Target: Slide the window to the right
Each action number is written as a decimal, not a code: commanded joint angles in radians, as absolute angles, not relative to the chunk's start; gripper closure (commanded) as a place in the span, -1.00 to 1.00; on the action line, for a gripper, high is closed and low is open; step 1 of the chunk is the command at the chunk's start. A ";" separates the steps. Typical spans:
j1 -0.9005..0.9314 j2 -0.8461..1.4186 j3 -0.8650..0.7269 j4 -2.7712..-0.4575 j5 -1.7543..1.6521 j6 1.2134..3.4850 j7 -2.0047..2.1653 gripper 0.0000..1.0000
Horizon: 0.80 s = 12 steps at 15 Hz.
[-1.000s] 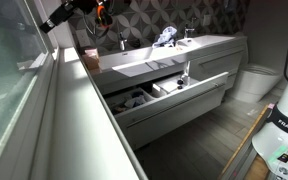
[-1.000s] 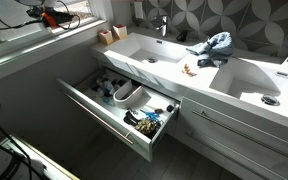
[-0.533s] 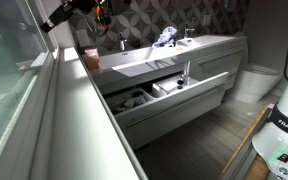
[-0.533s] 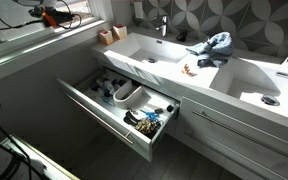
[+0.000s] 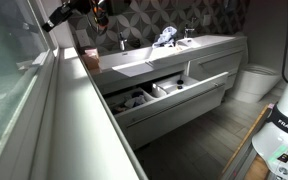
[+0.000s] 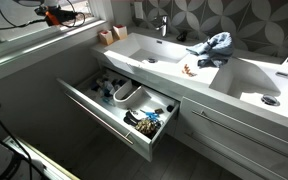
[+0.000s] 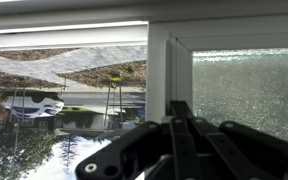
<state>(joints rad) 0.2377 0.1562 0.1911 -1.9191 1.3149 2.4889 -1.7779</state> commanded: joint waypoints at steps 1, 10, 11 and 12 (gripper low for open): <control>0.224 0.245 0.193 -1.775 1.367 2.605 -1.794 1.00; 0.223 0.310 0.188 -1.675 1.379 2.698 -1.826 1.00; 0.220 0.314 0.188 -1.666 1.367 2.678 -1.832 1.00; 0.238 0.272 0.197 -1.778 1.326 2.638 -1.791 0.98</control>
